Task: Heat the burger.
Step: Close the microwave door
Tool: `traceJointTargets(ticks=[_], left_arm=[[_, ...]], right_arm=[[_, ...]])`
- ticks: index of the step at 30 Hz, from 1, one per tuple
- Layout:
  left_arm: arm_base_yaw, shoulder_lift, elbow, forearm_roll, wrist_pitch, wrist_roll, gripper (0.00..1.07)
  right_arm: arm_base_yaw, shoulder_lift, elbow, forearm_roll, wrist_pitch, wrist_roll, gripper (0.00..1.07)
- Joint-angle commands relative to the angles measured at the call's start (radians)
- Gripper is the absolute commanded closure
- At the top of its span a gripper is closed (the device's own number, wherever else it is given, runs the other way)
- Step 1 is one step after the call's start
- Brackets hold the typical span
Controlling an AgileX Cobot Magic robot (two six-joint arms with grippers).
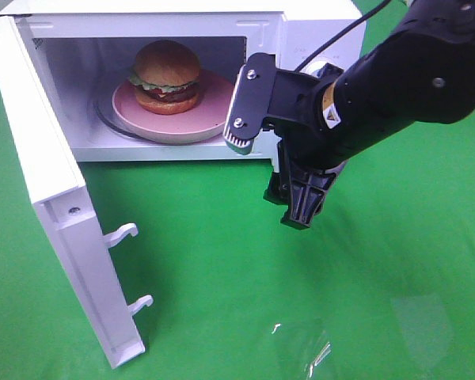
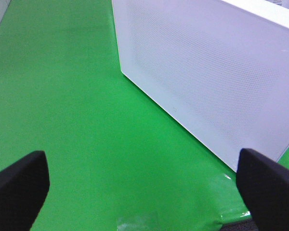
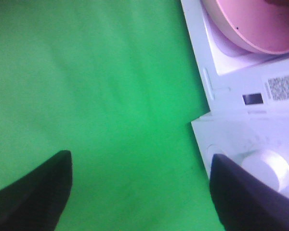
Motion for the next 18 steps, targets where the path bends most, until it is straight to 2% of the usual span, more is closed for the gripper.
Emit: traceJointTargets(ticks=[1, 4, 9, 18], left_arm=[[-0.002, -0.017, 0.002, -0.001, -0.015, -0.003, 0.09], [-0.002, -0.017, 0.002, -0.001, -0.015, -0.003, 0.09], [-0.002, -0.017, 0.002, -0.001, -0.015, -0.003, 0.09], [-0.002, -0.017, 0.002, -0.001, -0.015, -0.003, 0.09]], right_arm=[[0.002, -0.094, 0.067, 0.014, 0.016, 0.127, 0.25], [0.002, -0.166, 0.116, 0.018, 0.073, 0.225, 0.22], [0.002, -0.209, 0.126, 0.039, 0.157, 0.283, 0.22], [0.002, -0.326, 0.133, 0.063, 0.433, 0.398, 0.23]])
